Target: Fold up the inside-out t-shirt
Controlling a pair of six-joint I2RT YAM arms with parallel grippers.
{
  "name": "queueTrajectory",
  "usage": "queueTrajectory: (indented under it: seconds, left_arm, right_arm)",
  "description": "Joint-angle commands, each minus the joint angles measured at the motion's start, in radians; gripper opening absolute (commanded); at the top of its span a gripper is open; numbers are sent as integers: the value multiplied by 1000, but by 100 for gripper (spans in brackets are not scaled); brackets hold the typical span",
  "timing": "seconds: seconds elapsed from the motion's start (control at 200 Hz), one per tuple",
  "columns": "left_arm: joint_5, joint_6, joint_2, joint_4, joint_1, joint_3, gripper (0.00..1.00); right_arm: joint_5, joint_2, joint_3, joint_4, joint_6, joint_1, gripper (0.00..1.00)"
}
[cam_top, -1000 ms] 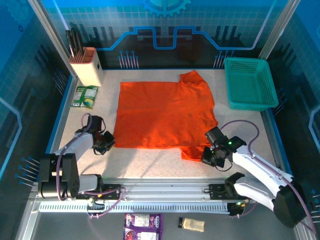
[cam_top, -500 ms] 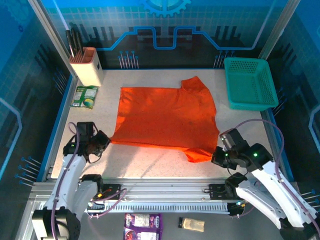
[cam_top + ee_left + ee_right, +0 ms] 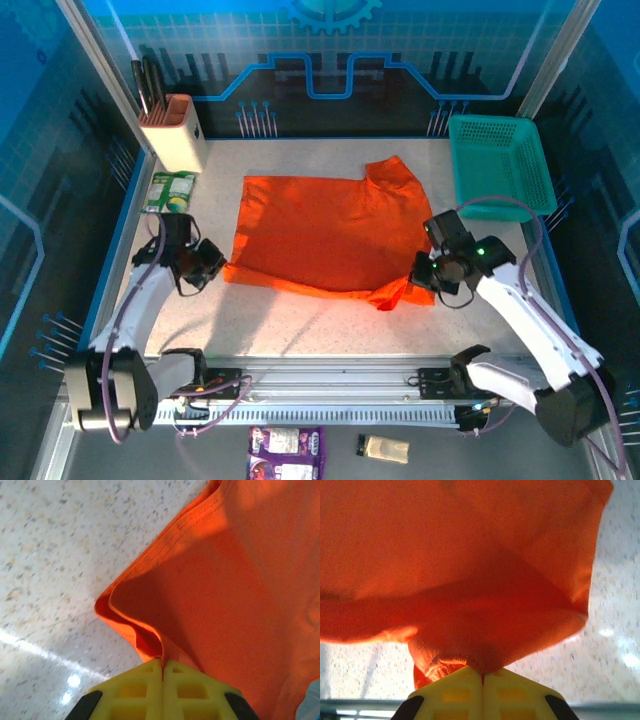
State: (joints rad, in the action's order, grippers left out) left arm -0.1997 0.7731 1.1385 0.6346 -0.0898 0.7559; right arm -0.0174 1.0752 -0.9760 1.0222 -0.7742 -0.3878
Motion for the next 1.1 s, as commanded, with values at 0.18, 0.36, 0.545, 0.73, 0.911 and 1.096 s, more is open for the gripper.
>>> queueTrajectory:
  seconds: [0.18, 0.36, 0.545, 0.73, 0.911, 1.096]
  left_arm:
    - [-8, -109, 300, -91, -13, 190, 0]
    - [37, -146, 456, -90, -13, 269, 0]
    - [59, -158, 565, -89, -13, 333, 0]
    - [100, -180, 604, -75, -13, 370, 0]
    - [92, -191, 638, -70, -13, 397, 0]
    - [105, -199, 672, -63, -13, 423, 4]
  right_arm:
    - [48, 267, -126, -206, 162, 149, 0]
    - [76, 440, -209, -252, 214, 193, 0]
    - [91, 572, -281, -271, 246, 225, 0]
    - [94, 646, -350, -265, 273, 238, 0]
    - [99, 698, -385, -268, 286, 248, 0]
    - [97, 750, -411, -275, 294, 257, 0]
